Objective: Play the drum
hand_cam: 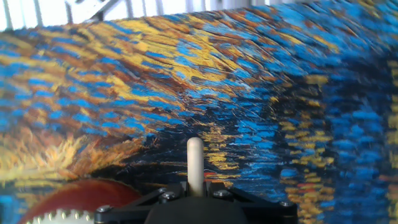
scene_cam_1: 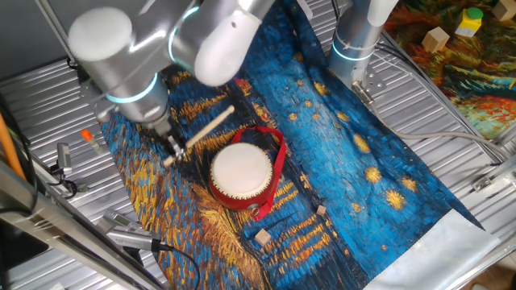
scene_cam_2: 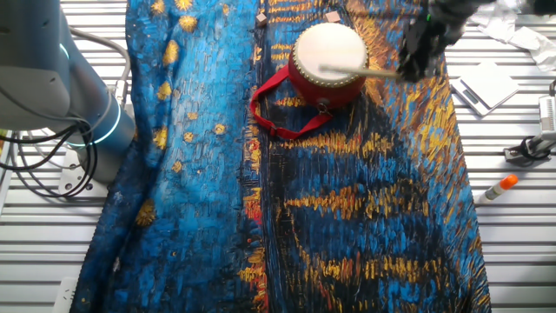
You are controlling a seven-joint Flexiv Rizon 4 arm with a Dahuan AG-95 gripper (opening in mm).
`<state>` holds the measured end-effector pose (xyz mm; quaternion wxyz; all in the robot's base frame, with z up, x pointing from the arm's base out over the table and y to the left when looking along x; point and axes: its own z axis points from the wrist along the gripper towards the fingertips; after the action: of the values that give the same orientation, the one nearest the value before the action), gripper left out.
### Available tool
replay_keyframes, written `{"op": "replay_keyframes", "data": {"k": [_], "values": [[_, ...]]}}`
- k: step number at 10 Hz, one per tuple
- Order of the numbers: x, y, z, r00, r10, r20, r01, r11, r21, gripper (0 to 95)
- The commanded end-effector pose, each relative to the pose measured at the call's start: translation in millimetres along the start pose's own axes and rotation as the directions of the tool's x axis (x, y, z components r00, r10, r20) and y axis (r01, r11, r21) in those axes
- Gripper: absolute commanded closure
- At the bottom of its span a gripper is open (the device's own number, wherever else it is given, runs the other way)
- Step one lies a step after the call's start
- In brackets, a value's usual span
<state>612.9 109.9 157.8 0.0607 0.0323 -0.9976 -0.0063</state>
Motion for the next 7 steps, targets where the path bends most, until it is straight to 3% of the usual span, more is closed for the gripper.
{"op": "replay_keyframes", "data": {"k": [1, 4, 6, 7], "values": [[-18.8, 16.2, -2.7, 0.994, 0.105, -0.010, -0.105, 0.994, -0.011, 95.0], [-39.7, 34.5, -13.7, 0.979, 0.206, -0.005, -0.206, 0.978, -0.026, 95.0], [-41.6, 36.3, -15.9, 0.971, 0.240, -0.004, -0.240, 0.971, -0.015, 95.0], [-41.2, 35.9, -15.7, 0.976, 0.219, 0.002, -0.219, 0.976, -0.011, 57.0]]}}
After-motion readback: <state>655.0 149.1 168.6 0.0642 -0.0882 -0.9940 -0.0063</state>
